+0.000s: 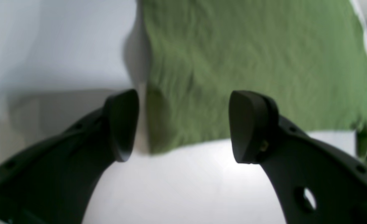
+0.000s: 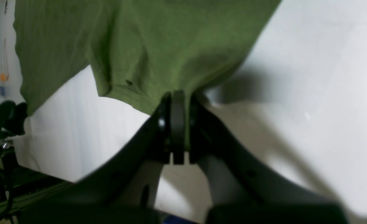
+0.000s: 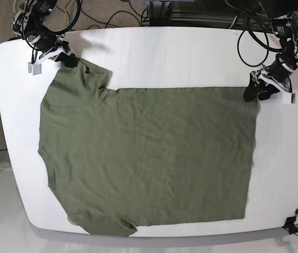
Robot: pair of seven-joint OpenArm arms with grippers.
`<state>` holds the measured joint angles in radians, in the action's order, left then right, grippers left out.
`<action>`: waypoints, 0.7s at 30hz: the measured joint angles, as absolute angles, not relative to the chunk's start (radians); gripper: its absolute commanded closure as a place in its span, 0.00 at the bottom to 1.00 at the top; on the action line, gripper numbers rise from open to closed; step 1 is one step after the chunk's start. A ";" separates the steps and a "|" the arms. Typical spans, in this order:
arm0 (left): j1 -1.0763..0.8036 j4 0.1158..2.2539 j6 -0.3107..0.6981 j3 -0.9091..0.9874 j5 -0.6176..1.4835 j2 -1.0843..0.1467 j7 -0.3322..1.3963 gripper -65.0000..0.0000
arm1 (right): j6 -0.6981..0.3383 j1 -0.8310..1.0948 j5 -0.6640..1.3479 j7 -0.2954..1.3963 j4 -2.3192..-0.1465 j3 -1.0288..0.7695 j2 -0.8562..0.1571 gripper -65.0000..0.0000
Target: Fold the T-shirt properly
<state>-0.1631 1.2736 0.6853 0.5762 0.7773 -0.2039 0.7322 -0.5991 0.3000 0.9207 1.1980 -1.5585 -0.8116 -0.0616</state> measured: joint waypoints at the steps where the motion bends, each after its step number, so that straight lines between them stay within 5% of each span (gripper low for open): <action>1: -0.160 1.273 0.685 0.575 0.781 -0.192 0.730 0.34 | -0.599 0.300 0.921 1.198 -1.559 -0.812 -0.062 1.00; 9: -0.153 1.273 0.690 0.511 0.788 -0.155 0.721 0.47 | -0.599 0.300 0.921 1.198 -1.559 -0.812 -0.062 1.00; 21: -0.144 1.271 0.696 0.589 0.780 -0.157 0.743 0.47 | -0.600 0.302 0.921 1.198 -1.559 -0.813 -0.062 1.00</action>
